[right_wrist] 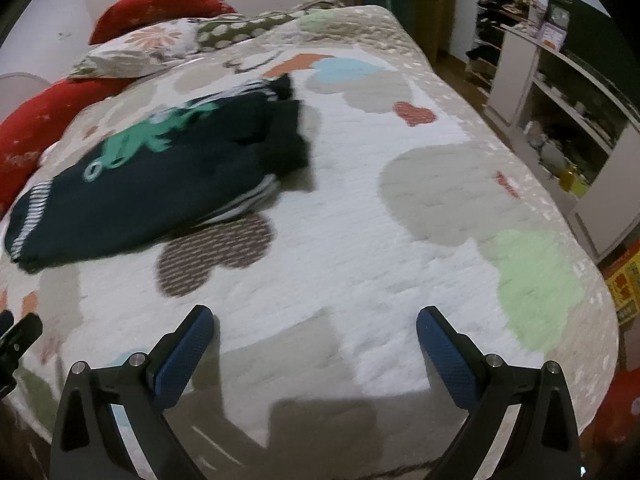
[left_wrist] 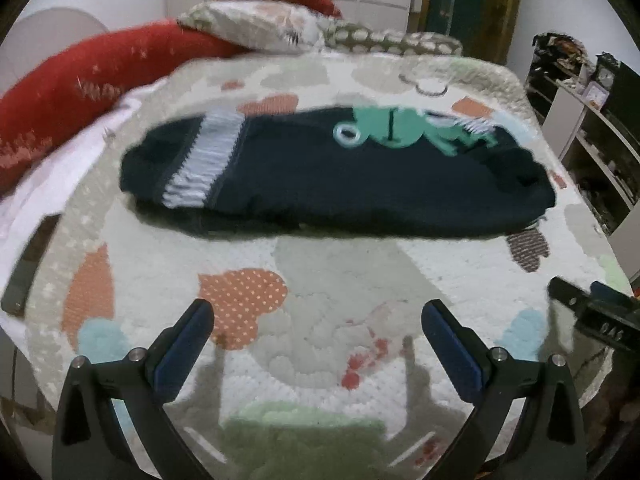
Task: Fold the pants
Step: 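Move both grippers toward the navy frog-print pants on the bed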
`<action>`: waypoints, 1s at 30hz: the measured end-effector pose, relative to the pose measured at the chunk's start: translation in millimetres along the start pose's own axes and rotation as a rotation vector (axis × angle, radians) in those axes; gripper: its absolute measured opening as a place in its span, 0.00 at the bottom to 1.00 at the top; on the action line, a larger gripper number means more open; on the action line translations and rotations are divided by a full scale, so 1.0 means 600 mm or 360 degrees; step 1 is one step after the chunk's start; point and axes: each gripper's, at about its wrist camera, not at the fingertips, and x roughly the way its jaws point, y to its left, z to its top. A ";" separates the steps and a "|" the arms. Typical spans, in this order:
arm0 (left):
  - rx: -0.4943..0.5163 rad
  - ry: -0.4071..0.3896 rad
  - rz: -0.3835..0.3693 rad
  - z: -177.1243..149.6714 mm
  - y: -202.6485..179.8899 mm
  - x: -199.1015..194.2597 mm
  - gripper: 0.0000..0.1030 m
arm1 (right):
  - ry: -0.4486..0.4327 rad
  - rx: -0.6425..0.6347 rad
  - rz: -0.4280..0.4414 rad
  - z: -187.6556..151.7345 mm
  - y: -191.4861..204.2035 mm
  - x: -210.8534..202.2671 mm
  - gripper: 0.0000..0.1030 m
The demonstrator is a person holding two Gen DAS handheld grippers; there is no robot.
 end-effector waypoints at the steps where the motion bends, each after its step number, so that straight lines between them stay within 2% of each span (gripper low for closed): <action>1: 0.0004 -0.0032 -0.0003 0.001 -0.002 -0.010 1.00 | -0.0006 -0.0011 0.0014 -0.004 0.008 -0.005 0.99; 5: 0.0012 -0.0124 -0.0017 0.004 -0.011 -0.037 1.00 | -0.0071 -0.0087 0.0007 -0.013 0.031 -0.024 0.99; 8: 0.0020 -0.0132 -0.0019 0.002 -0.019 -0.038 1.00 | -0.0142 -0.0162 -0.0060 -0.016 0.044 -0.038 0.99; 13: -0.0008 -0.0045 -0.0017 -0.007 -0.018 -0.012 1.00 | -0.0161 -0.0222 -0.0120 -0.020 0.052 -0.037 0.99; 22: -0.0096 0.0182 -0.0023 -0.037 -0.003 0.055 1.00 | -0.0084 -0.0171 -0.0076 -0.035 0.039 -0.008 0.99; 30: -0.0046 0.0178 0.0039 -0.050 -0.012 0.061 1.00 | -0.0096 -0.0174 -0.0079 -0.039 0.041 -0.003 0.99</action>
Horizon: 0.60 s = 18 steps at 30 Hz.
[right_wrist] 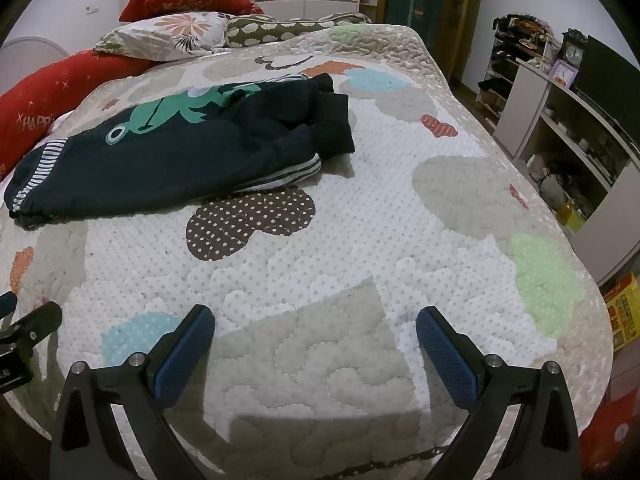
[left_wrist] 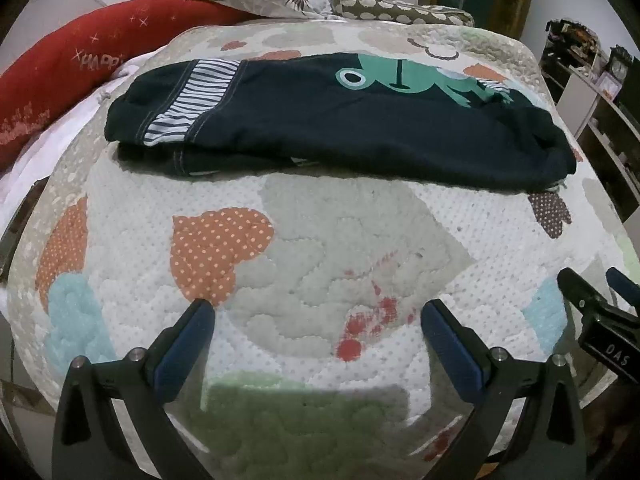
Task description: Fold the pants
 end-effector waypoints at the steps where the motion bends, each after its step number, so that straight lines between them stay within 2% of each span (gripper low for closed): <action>1: 0.0002 -0.0003 0.0008 0.001 -0.001 0.000 1.00 | -0.0004 0.0000 0.0000 -0.001 0.000 0.000 0.99; 5: 0.0039 -0.0032 0.0051 -0.004 -0.008 0.001 1.00 | -0.0019 0.0001 -0.0002 -0.003 0.000 0.001 0.99; 18: 0.0077 -0.0081 0.0066 -0.007 -0.007 0.001 1.00 | -0.0070 -0.0006 -0.0004 -0.011 0.001 0.001 0.99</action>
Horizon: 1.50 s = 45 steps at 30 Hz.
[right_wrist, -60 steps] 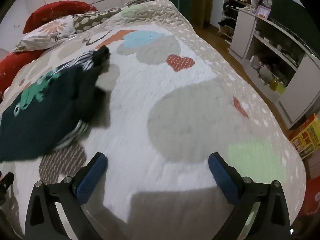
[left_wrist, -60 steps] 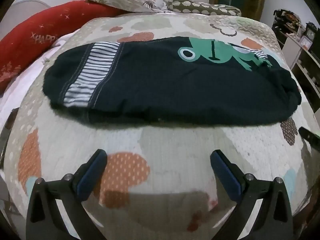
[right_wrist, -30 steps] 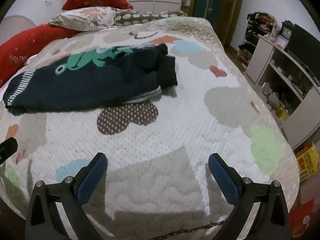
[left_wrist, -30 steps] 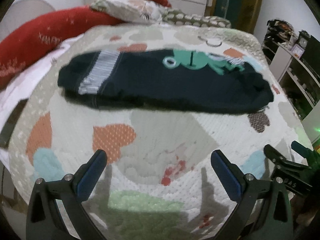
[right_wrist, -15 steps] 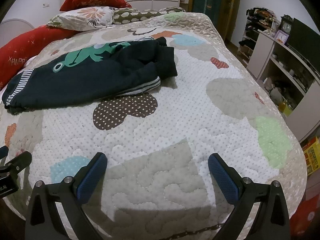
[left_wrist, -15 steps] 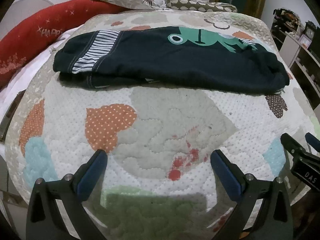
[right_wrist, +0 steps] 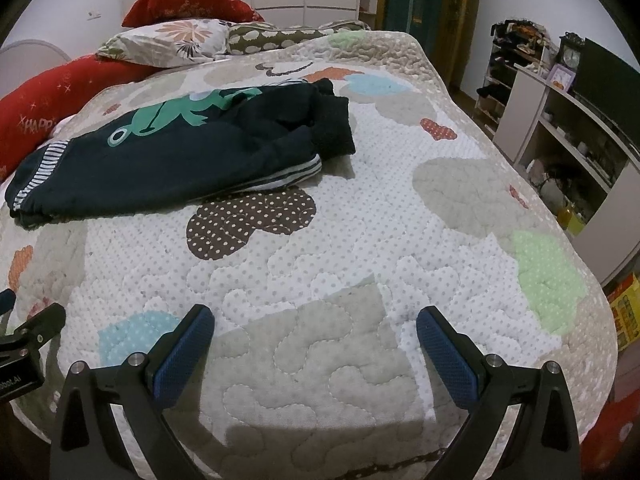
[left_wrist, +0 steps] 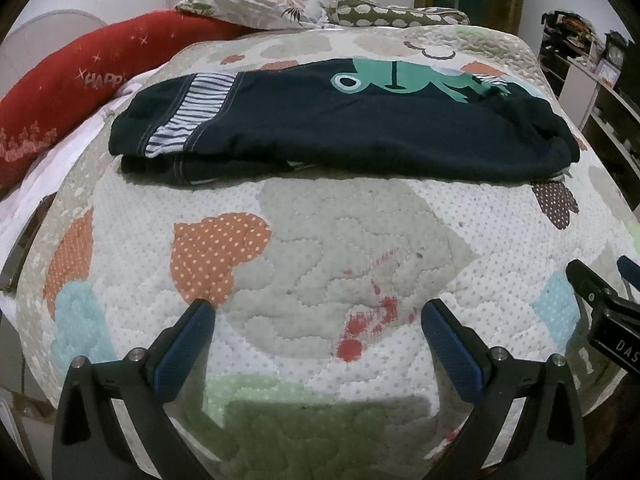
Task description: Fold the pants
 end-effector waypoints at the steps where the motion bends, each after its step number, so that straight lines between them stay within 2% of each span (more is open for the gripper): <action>1: 0.0006 0.0007 -0.0005 0.002 0.000 -0.001 1.00 | -0.0010 -0.0006 -0.0002 -0.001 0.001 0.000 0.99; 4: -0.0050 0.0045 -0.0120 0.013 0.017 -0.006 0.99 | -0.0041 0.0002 0.0009 -0.005 -0.001 -0.002 0.99; 5: -0.0102 0.0030 -0.0186 0.020 0.033 -0.012 0.98 | -0.0048 0.0007 0.0025 -0.005 -0.003 -0.002 0.99; 8: -0.0189 -0.0032 -0.0248 0.039 0.067 -0.028 0.97 | -0.0030 0.0006 0.0088 0.002 -0.011 -0.004 0.98; 11: -0.0280 -0.0049 -0.0334 0.064 0.107 -0.031 0.97 | -0.0012 0.0051 0.0203 0.022 -0.026 -0.007 0.88; 14: -0.0427 0.0033 -0.0486 0.091 0.143 -0.009 0.95 | 0.0025 0.0152 0.0364 0.055 -0.045 -0.003 0.73; 16: -0.0499 0.0064 -0.0580 0.105 0.158 0.004 0.92 | 0.0088 0.0256 0.0527 0.080 -0.058 0.008 0.63; 18: -0.0556 0.0073 -0.0631 0.119 0.168 0.016 0.92 | 0.0124 0.0348 0.0605 0.097 -0.066 0.020 0.62; 21: -0.0631 0.0097 -0.0660 0.139 0.182 0.041 0.90 | 0.0150 0.0435 0.0636 0.122 -0.069 0.040 0.61; 23: -0.0682 0.0131 -0.0671 0.150 0.188 0.055 0.81 | 0.0162 0.0460 0.0629 0.136 -0.062 0.052 0.61; 25: -0.0706 0.0157 -0.0661 0.159 0.192 0.064 0.60 | 0.0179 0.0481 0.0625 0.146 -0.056 0.065 0.61; 26: -0.0724 0.0184 -0.0645 0.164 0.192 0.070 0.53 | 0.0188 0.0491 0.0618 0.150 -0.053 0.071 0.61; 27: -0.0736 0.0199 -0.0635 0.166 0.194 0.073 0.40 | 0.0197 0.0506 0.0606 0.154 -0.049 0.078 0.61; 28: -0.0745 0.0210 -0.0624 0.168 0.195 0.076 0.23 | 0.0203 0.0522 0.0604 0.155 -0.047 0.084 0.57; 29: -0.0747 0.0226 -0.0615 0.169 0.195 0.079 0.12 | 0.0207 0.0539 0.0607 0.157 -0.046 0.089 0.53; 30: -0.0749 0.0239 -0.0624 0.168 0.197 0.081 0.03 | 0.0210 0.0553 0.0604 0.159 -0.045 0.093 0.35; 31: -0.0764 0.0248 -0.0636 0.167 0.199 0.081 0.03 | 0.0210 0.0562 0.0610 0.160 -0.044 0.096 0.12; 32: -0.0781 0.0247 -0.0642 0.164 0.202 0.079 0.03 | 0.0231 0.0576 0.0653 0.160 -0.045 0.099 0.09; 39: -0.0794 0.0210 -0.0728 0.169 0.209 0.038 0.03 | 0.0174 0.0586 0.0773 0.170 -0.063 0.066 0.06; 45: -0.0806 0.0126 -0.0797 0.213 0.223 -0.001 0.03 | 0.0088 0.0557 0.0877 0.218 -0.068 0.016 0.06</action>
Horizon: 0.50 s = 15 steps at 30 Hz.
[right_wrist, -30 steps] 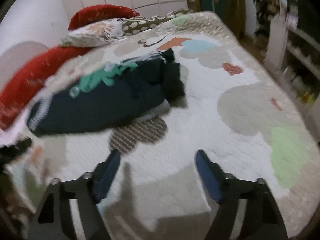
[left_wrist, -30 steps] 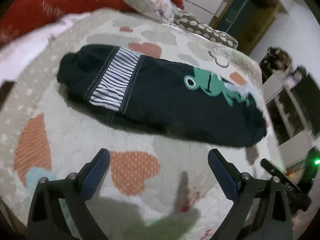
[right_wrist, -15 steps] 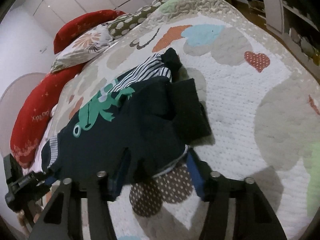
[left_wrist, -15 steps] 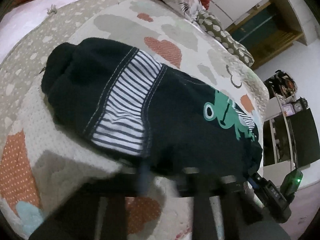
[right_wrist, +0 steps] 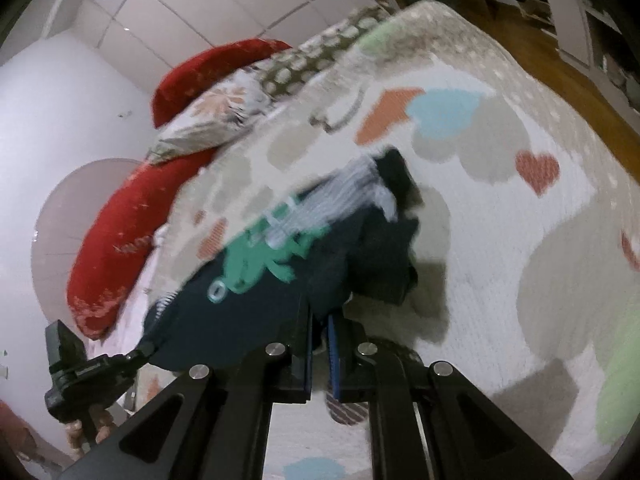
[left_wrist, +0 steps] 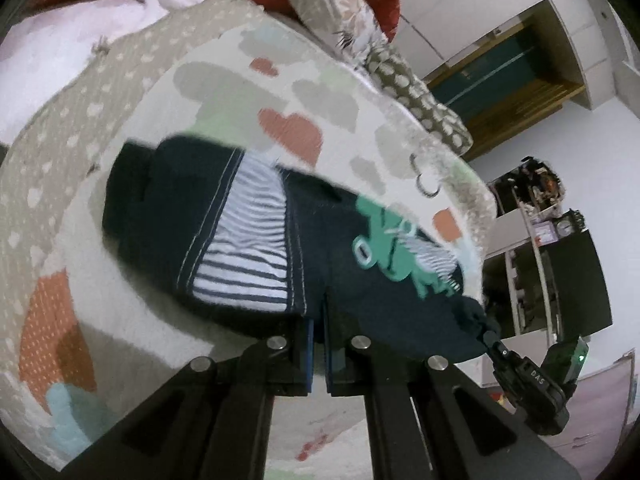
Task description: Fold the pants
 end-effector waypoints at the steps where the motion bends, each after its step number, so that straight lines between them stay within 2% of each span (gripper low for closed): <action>1: 0.0011 -0.0002 0.0006 0.012 -0.006 0.000 0.03 | -0.0004 -0.0013 0.0009 0.011 0.007 -0.002 0.06; 4: 0.0027 0.0014 0.0025 0.053 -0.023 0.012 0.03 | -0.0010 -0.0051 -0.0002 0.052 0.026 0.005 0.06; 7: 0.0077 -0.0008 0.0113 0.104 -0.040 0.036 0.03 | -0.0017 -0.0115 -0.0063 0.102 0.049 0.029 0.06; 11: 0.0062 0.0019 0.0217 0.173 -0.037 0.095 0.03 | 0.0026 -0.0158 -0.0168 0.171 0.069 0.105 0.06; 15: 0.0048 0.0010 0.0306 0.233 -0.020 0.156 0.04 | 0.0062 -0.0204 -0.0260 0.217 0.082 0.183 0.06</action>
